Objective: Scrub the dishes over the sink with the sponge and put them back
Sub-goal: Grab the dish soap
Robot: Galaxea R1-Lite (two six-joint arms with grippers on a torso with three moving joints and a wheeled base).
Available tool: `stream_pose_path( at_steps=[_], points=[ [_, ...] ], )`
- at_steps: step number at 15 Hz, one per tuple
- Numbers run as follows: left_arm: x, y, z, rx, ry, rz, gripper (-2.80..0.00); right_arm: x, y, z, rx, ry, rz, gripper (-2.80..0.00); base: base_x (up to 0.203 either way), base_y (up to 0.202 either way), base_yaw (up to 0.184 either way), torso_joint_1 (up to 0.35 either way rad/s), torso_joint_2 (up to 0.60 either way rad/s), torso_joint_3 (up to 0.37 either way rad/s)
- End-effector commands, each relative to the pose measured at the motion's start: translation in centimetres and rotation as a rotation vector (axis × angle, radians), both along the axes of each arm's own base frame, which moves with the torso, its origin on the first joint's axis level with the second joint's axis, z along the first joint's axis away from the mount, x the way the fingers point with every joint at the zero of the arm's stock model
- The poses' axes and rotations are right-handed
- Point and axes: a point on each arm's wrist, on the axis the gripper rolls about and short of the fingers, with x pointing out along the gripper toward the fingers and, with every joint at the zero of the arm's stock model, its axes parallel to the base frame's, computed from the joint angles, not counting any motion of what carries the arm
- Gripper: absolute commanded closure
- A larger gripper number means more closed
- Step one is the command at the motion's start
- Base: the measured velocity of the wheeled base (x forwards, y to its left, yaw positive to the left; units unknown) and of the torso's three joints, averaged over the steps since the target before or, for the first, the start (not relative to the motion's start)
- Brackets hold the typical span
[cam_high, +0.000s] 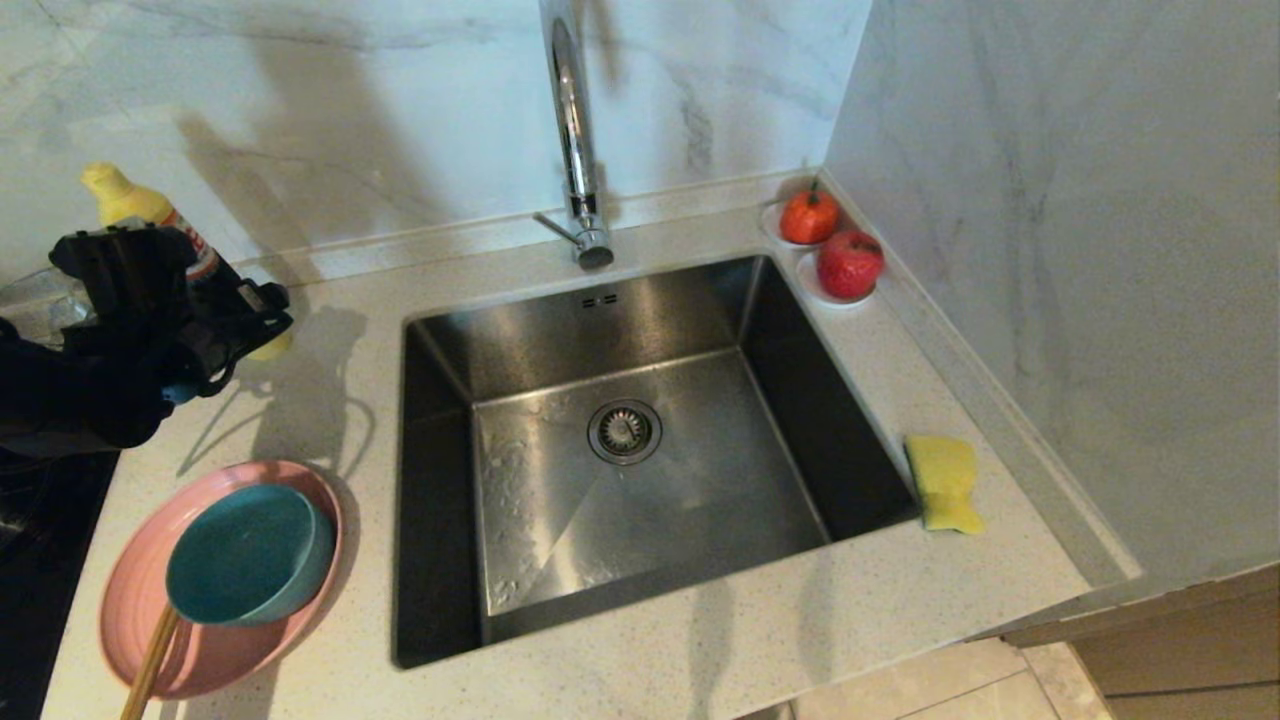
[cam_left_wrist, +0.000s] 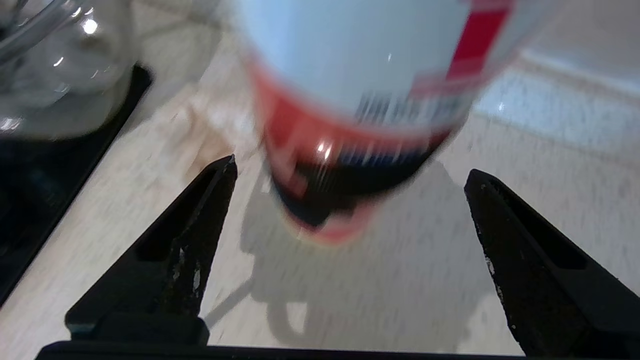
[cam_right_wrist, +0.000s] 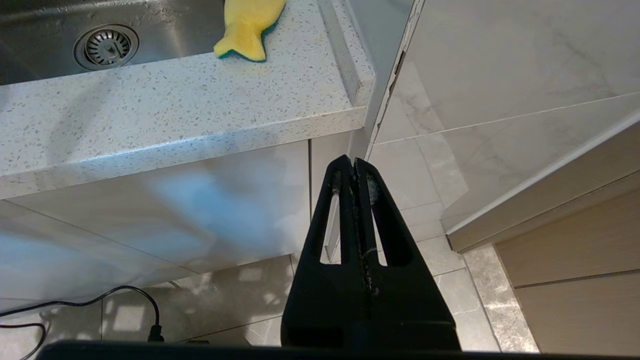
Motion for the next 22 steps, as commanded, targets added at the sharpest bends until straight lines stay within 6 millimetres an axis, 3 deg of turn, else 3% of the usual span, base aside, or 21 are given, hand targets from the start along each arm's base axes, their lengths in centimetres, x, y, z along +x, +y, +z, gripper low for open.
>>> stream_pose_path(
  at_steps=[1, 8, 18, 22],
  points=[
    [1.7, 0.3, -0.9, 0.001, -0.003, 0.002, -2.80, 0.0, 0.0, 0.0, 0.000, -0.001, 0.000, 0.00, 0.000, 0.000, 0.000, 0.000, 0.00, 0.000],
    [4.6, 0.9, -1.2, 0.043, -0.119, 0.012, -2.80, 0.0, 0.0, 0.0, -0.001, 0.002, 0.001, 0.00, 0.000, 0.000, 0.000, 0.000, 0.00, 0.000],
    [5.3, 1.1, -0.2, 0.089, -0.205, 0.056, -2.80, 0.0, 0.0, 0.0, -0.001, 0.000, 0.001, 0.00, 0.000, 0.000, 0.000, 0.000, 0.00, 0.000],
    [5.5, 1.2, -0.7, 0.094, -0.196, 0.058, -2.80, 0.0, 0.0, 0.0, -0.001, 0.000, 0.000, 0.00, 0.000, 0.000, 0.000, 0.000, 0.00, 0.000]
  ],
)
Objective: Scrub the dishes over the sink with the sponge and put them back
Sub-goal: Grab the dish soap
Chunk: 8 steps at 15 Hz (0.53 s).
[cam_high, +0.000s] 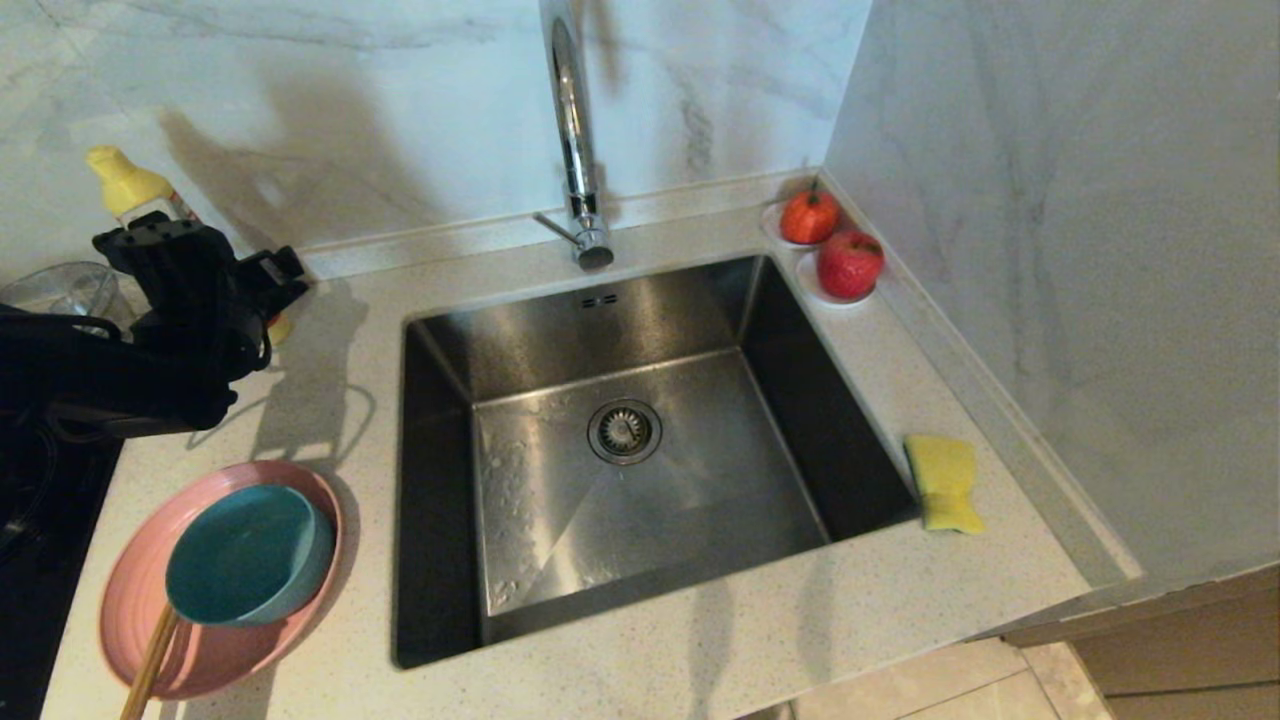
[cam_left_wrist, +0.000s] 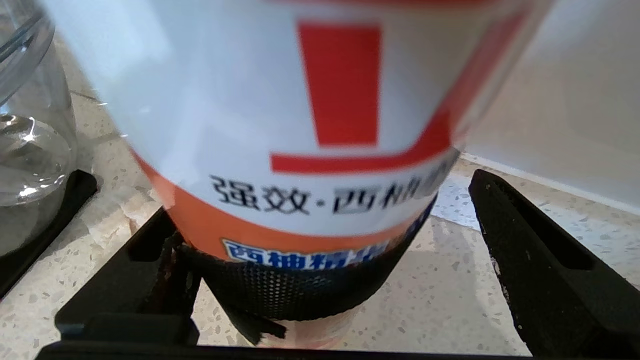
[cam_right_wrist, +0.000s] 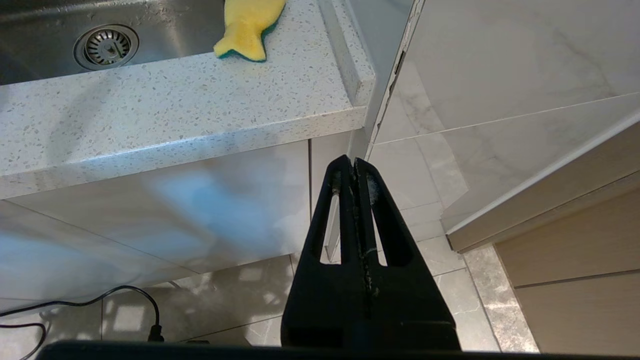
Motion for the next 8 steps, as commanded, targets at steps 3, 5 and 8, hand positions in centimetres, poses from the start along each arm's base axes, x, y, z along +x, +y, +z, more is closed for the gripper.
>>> stream_pose_path(
  at_steps=[3, 5, 8],
  points=[
    [0.3, 0.1, -0.8, -0.005, 0.013, 0.006, -2.80, 0.0, 0.0, 0.0, 0.001, 0.000, 0.000, 0.00, 0.000, 0.000, 0.000, 0.000, 0.00, 0.000],
    [0.5, 0.2, -1.4, -0.014, 0.025, 0.025, -2.80, 0.0, 0.0, 0.0, 0.000, -0.001, 0.001, 0.00, 0.000, 0.000, 0.000, 0.000, 0.00, 0.000],
    [0.6, 0.2, -1.5, -0.017, 0.022, 0.025, -2.80, 0.0, 0.0, 0.0, 0.001, 0.001, 0.001, 0.00, 0.000, 0.000, 0.000, 0.000, 0.00, 0.000]
  ],
)
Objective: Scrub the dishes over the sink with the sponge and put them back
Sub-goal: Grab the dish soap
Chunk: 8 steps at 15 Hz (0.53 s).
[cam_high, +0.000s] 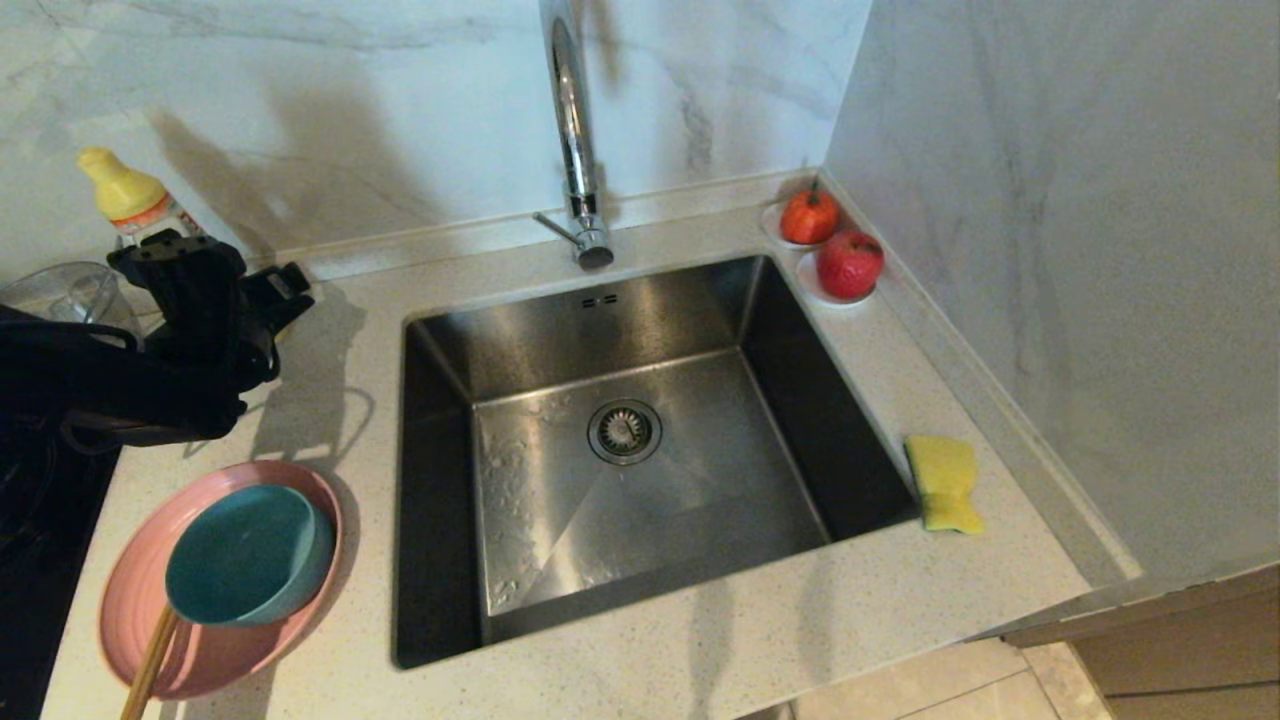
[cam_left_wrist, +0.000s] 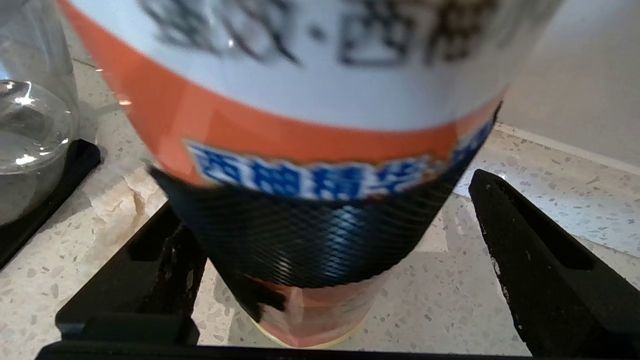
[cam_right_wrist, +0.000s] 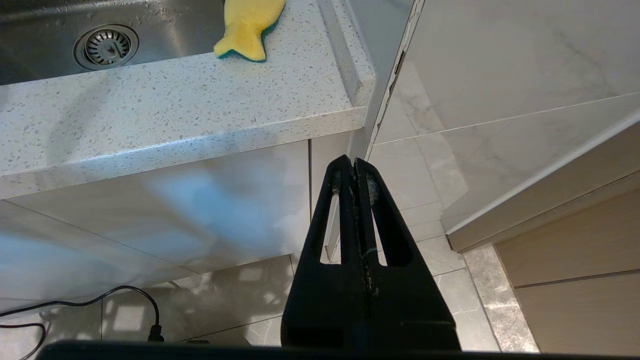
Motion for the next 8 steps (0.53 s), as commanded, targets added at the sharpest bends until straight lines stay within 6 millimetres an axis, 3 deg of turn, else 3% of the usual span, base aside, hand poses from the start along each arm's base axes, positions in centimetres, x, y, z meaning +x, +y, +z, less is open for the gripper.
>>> stream_pose_path(
  at_steps=[1, 8],
  points=[
    [0.05, 0.05, 0.14, -0.001, -0.011, 0.003, -2.80, 0.01, 0.00, -0.04, 0.001, 0.001, 0.001, 0.00, 0.000, 0.000, 0.000, 0.000, 0.00, 0.000],
    [0.48, 0.15, -0.36, 0.001, -0.005, 0.003, -2.80, 0.01, 0.00, -0.04, 0.000, 0.001, 0.000, 0.00, 0.000, 0.000, 0.000, 0.000, 0.00, 0.000]
  ],
)
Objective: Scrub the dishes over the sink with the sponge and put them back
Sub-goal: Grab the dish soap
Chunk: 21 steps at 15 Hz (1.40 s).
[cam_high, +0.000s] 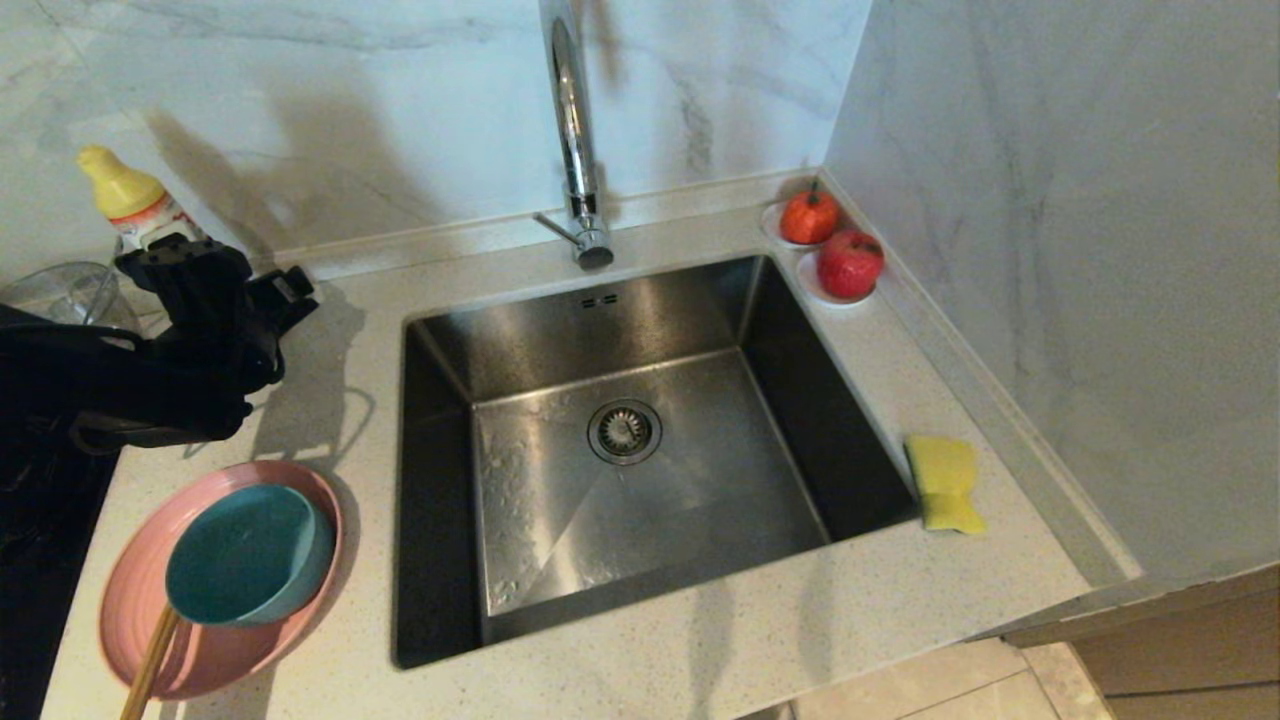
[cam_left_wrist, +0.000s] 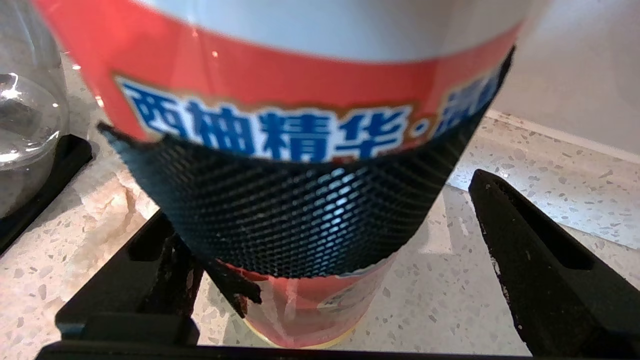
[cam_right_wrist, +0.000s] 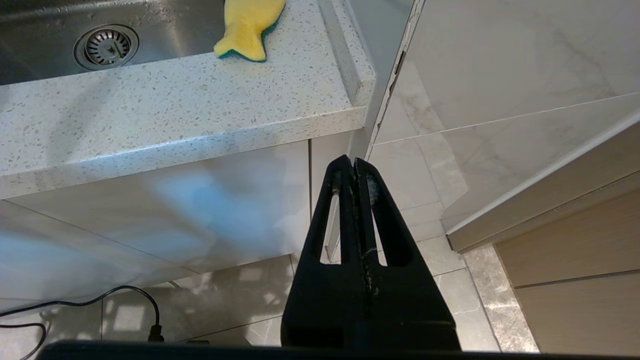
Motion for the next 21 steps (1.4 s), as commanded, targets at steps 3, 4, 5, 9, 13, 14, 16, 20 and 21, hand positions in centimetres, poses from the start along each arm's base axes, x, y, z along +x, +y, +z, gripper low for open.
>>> stream_pose_path(
  at_steps=[3, 4, 5, 9, 13, 14, 16, 20, 21],
  points=[
    [0.1, 0.1, 0.3, 0.002, -0.016, 0.002, -2.80, 0.0, 0.0, 0.0, 0.000, 0.001, -0.001, 0.00, 0.000, 0.000, 0.000, 0.000, 0.00, 0.000],
    [0.2, 0.0, 0.3, 0.001, -0.018, 0.001, -2.80, 0.0, 0.0, 0.0, 0.000, 0.000, -0.001, 0.00, 0.000, 0.000, 0.000, 0.000, 0.00, 0.000],
    [0.2, 0.0, 0.4, 0.003, -0.019, 0.001, -2.80, 0.0, 0.0, 0.0, 0.000, -0.001, -0.001, 0.00, 0.000, 0.000, 0.000, 0.000, 0.00, 0.000],
    [0.1, 0.0, 0.9, 0.019, -0.073, 0.023, 0.00, 0.0, 0.0, 0.0, 0.000, 0.001, -0.001, 0.00, 0.000, 0.000, 0.000, 0.000, 0.00, 0.000],
    [0.3, 0.0, 0.5, 0.024, -0.072, 0.025, 0.00, 0.0, 0.0, 0.0, 0.000, -0.001, -0.001, 0.00, 0.000, 0.000, 0.000, 0.000, 0.00, 0.000],
    [0.6, 0.1, -0.1, 0.028, -0.066, 0.025, 0.00, 0.0, 0.0, 0.0, 0.000, 0.000, 0.001, 0.00, 0.000, 0.000, 0.000, 0.000, 0.00, 0.000],
    [0.9, 0.1, -0.8, 0.029, -0.061, 0.025, 0.00, 0.0, 0.0, 0.0, 0.000, 0.000, 0.000, 0.00, 0.000, 0.000, 0.000, 0.000, 0.00, 0.000],
    [0.7, 0.1, 0.1, 0.030, -0.084, 0.025, 0.00, 0.0, 0.0, 0.0, 0.000, 0.001, -0.001, 0.00, 0.000, 0.000, 0.000, 0.000, 0.00, 0.000],
    [0.4, 0.1, 0.7, 0.031, -0.093, 0.025, 0.00, 0.0, 0.0, 0.0, 0.000, 0.000, 0.000, 0.00, 0.000, 0.000, 0.000, 0.000, 0.00, 0.000]
  ],
)
